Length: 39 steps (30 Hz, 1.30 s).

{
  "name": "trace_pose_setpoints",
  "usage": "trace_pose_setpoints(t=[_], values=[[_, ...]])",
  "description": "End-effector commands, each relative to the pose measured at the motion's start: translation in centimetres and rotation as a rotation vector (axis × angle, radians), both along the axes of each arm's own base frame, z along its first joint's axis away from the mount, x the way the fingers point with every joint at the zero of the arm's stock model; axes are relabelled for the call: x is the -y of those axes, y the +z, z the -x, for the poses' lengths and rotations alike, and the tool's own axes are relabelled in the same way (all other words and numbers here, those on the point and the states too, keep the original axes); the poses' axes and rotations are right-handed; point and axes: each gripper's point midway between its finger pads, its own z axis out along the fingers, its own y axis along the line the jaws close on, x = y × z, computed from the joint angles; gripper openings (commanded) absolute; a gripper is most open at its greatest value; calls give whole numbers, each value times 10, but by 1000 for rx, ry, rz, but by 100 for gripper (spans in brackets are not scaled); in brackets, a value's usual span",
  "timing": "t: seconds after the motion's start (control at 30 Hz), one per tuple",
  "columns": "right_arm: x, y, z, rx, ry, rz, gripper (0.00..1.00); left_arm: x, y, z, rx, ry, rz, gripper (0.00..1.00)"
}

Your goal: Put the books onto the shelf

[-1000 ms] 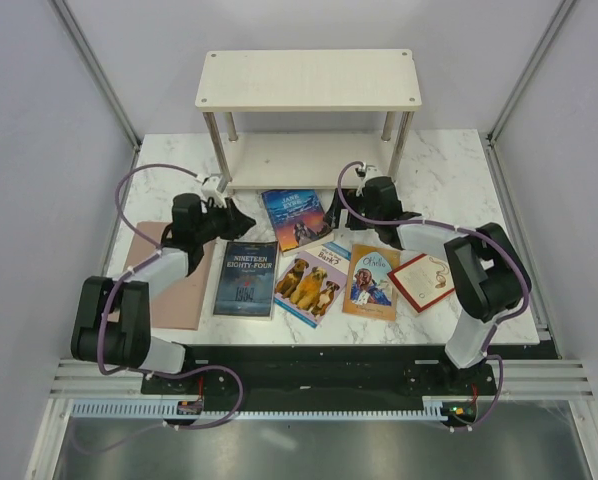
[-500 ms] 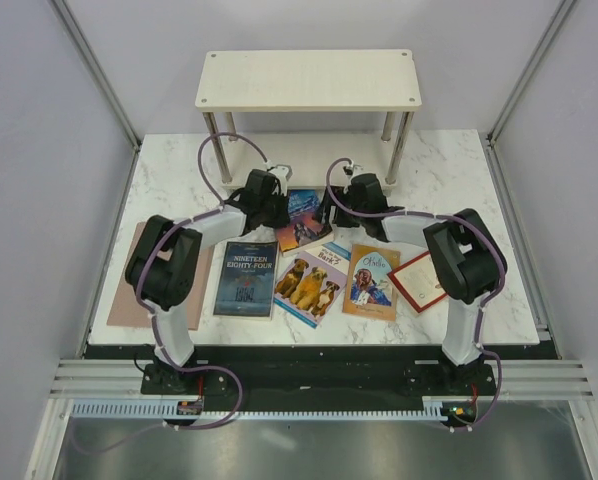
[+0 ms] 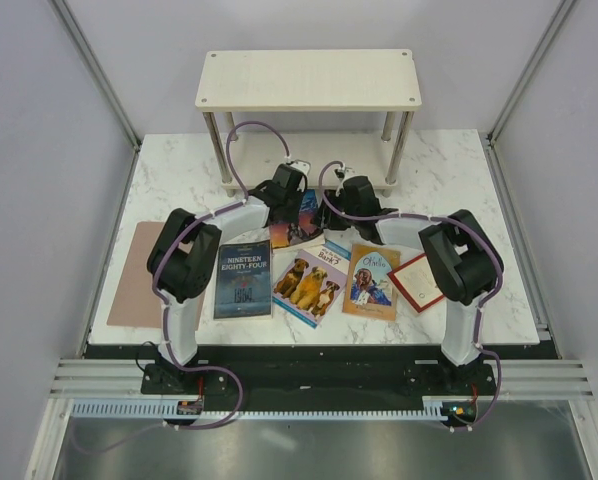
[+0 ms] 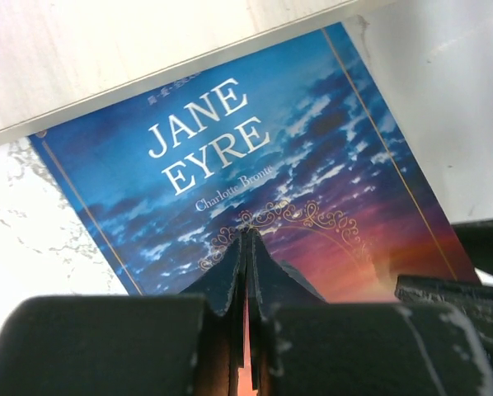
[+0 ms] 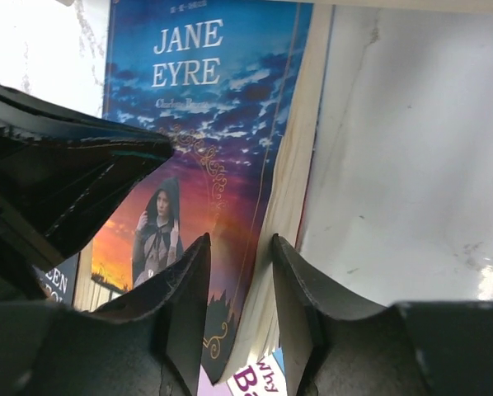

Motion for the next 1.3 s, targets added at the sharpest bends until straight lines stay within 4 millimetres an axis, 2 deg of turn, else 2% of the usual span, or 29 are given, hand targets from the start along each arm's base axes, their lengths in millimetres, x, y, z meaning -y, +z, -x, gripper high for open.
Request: trace_pose_setpoints(t=[0.0,0.13,0.17,0.23,0.3,0.33,0.4,0.43,0.47,0.57,0.6,0.63,0.73,0.77,0.8,0.87,0.9,0.97,1.0,1.03,1.1,1.13,1.2,1.23,1.27], values=[[-55,55,12,76,125,-195,42,-12,-58,39,-173,-46,-133,2],[-66,58,7,64,130,-245,43,-11,-62,42,-184,-55,-139,2],[-68,51,7,43,126,-246,43,-10,-63,43,-186,-58,-141,2],[-71,50,2,21,101,-264,43,-10,-64,43,-188,-61,-140,2],[-71,37,-2,-17,68,-252,43,-9,-65,45,-192,-65,-142,2],[-73,37,-5,-31,54,-263,41,-9,-65,46,-190,-64,-141,2],[-74,18,-5,-97,37,-240,39,-9,-65,46,-190,-66,-144,2],[-78,20,-8,-106,33,-251,38,-9,-65,47,-190,-65,-145,2],[-78,10,-8,-132,26,-246,36,-9,-65,48,-191,-68,-145,2],[-84,1,-6,-170,33,-270,26,-8,-64,49,-192,-70,-142,2],[-86,0,-6,-168,37,-276,10,-9,-64,51,-194,-67,-141,2],[-88,-1,-4,-176,49,-285,1,-9,-64,51,-193,-67,-138,2],[-85,-4,0,-180,53,-286,0,-12,-58,51,-173,-50,-144,2],[-85,6,0,-150,63,-287,0,-17,-57,54,-171,-38,-155,5],[-82,7,1,-145,64,-274,0,-21,-44,50,-137,-16,-159,27],[-77,21,2,-110,70,-260,0,-30,-34,53,-112,13,-170,47],[-72,22,4,-109,76,-236,0,-33,-13,51,-64,40,-152,63],[-66,37,6,-86,82,-234,0,-40,-4,58,-43,62,-143,73],[-61,38,7,-87,81,-229,0,-40,20,55,12,84,-95,79],[-59,50,7,-71,80,-239,0,-41,27,58,26,96,-76,80],[-52,61,7,-67,81,-256,0,-44,36,67,38,116,-27,85],[-51,71,7,-63,81,-277,0,-42,55,68,80,118,24,85],[-49,83,6,-58,91,-306,0,-45,56,78,80,142,67,89],[-49,92,6,-48,92,-318,0,-46,72,79,118,159,112,91],[-47,97,4,-38,90,-324,0,-50,69,85,112,180,128,92]])
